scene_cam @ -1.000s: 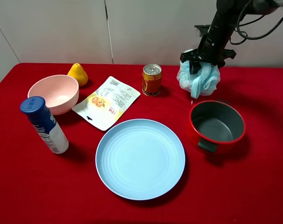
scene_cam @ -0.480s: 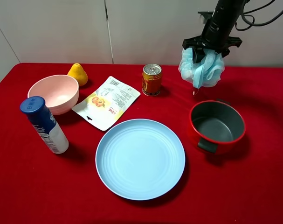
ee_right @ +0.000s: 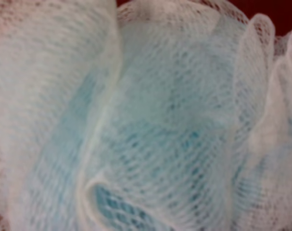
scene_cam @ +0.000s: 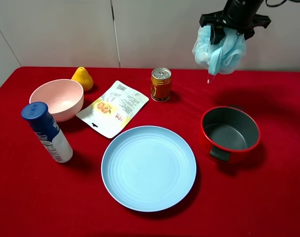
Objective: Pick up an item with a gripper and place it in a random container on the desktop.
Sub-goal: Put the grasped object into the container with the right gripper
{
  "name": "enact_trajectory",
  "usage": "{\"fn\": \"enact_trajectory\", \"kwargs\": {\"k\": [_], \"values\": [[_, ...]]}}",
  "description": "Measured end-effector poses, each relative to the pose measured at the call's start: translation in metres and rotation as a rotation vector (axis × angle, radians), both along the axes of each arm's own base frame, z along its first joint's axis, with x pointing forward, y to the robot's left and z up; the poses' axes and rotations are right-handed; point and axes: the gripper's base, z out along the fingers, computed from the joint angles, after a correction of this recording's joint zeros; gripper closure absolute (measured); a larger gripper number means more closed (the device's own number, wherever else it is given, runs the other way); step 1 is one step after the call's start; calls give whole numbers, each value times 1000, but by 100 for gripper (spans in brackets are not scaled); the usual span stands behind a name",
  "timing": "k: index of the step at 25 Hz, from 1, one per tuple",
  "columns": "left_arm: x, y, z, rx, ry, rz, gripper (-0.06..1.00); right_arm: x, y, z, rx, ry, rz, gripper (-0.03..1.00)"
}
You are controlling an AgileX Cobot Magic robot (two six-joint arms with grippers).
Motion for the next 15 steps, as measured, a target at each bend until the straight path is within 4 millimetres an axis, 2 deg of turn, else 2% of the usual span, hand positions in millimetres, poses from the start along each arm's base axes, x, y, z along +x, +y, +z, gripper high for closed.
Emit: {"fn": "enact_trajectory", "kwargs": {"k": [6, 9, 15], "values": [[0, 0, 0, 0, 0, 0, -5, -15, -3, 21, 13, -27, -5, 58], [0, 0, 0, 0, 0, 0, -5, -29, -6, 19, 8, 8, -6, 58], [0, 0, 0, 0, 0, 0, -5, -55, -12, 1, -15, 105, -8, 59]]}}
